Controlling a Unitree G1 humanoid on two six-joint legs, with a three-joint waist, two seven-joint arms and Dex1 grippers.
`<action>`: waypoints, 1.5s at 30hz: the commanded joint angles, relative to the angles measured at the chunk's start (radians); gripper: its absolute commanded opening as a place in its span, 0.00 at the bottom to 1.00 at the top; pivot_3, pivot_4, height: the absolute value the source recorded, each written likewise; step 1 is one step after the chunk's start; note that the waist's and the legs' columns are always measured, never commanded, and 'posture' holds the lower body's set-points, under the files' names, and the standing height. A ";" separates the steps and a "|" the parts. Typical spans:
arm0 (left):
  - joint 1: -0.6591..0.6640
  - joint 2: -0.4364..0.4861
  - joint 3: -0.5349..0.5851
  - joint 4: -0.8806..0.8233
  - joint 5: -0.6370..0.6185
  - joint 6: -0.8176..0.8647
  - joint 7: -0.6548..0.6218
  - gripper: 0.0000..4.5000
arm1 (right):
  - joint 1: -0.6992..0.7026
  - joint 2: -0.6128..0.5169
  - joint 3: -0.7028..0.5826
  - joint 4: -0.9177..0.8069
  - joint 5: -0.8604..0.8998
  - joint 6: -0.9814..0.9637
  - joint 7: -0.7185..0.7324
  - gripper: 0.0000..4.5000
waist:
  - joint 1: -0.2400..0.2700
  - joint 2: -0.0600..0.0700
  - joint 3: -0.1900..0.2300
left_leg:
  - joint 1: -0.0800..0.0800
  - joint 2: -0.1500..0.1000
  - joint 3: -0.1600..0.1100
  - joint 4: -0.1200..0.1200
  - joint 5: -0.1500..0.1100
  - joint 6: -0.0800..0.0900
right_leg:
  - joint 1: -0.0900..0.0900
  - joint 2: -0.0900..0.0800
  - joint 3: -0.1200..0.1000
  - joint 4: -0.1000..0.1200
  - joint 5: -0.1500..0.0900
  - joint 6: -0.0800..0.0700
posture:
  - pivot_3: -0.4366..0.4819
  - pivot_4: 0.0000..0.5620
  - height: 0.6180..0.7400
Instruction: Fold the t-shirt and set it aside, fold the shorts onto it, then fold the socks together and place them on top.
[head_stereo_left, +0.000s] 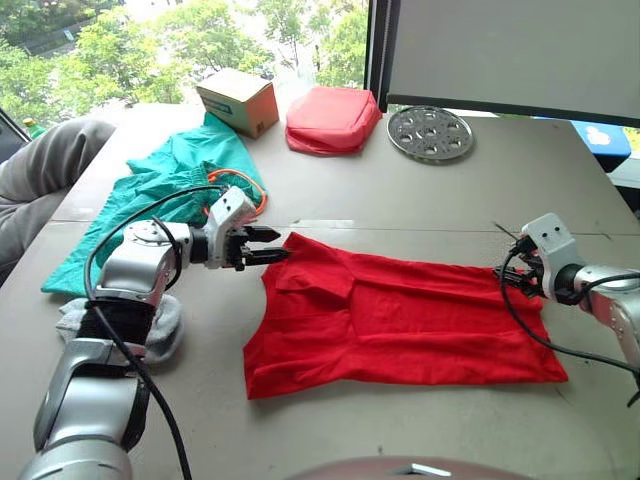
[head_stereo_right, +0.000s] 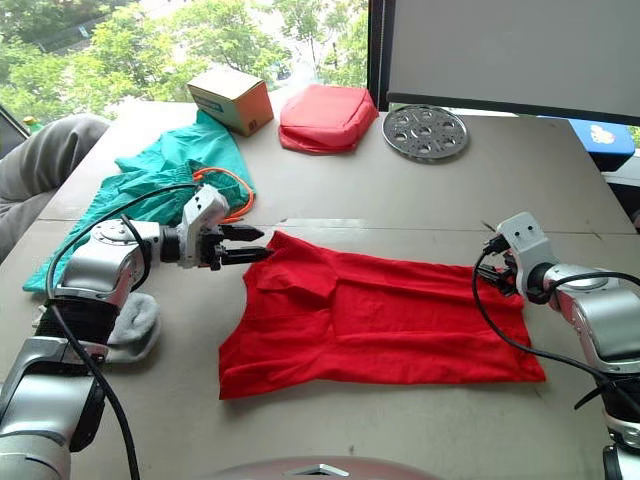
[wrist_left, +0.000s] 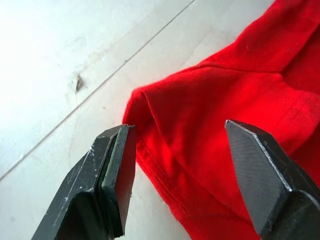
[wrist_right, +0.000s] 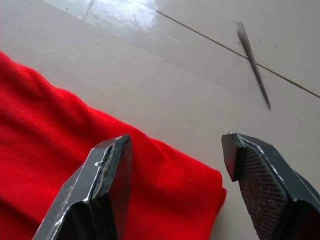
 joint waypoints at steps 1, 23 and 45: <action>-0.097 -0.031 -0.033 0.097 0.061 -0.049 -0.013 0.68 | -0.009 -0.040 -0.007 -0.019 0.019 0.054 0.033 0.68 | -0.001 0.000 0.000 | 0.000 0.000 0.000 0.000 0.000 0.000 | 0.000 0.000 0.000 0.000 0.000 0.000 | 0.48 0.27 0.99; -0.368 -0.153 -0.180 0.593 0.327 -0.231 -0.179 0.00 | -0.059 0.047 0.012 0.103 -0.003 0.117 -0.020 0.09 | -0.004 -0.006 -0.003 | 0.001 0.001 0.000 0.003 0.000 0.000 | 0.001 0.001 0.000 0.002 0.000 0.001 | 0.48 0.27 0.99; 0.015 -0.017 -0.009 -0.016 0.165 0.169 -0.166 0.00 | -0.231 0.098 0.203 0.183 -0.166 -0.029 -0.126 0.01 | -0.028 -0.004 -0.001 | 0.003 0.003 -0.001 0.002 0.000 0.001 | 0.001 0.001 0.002 0.003 0.000 0.001 | 0.48 0.27 0.99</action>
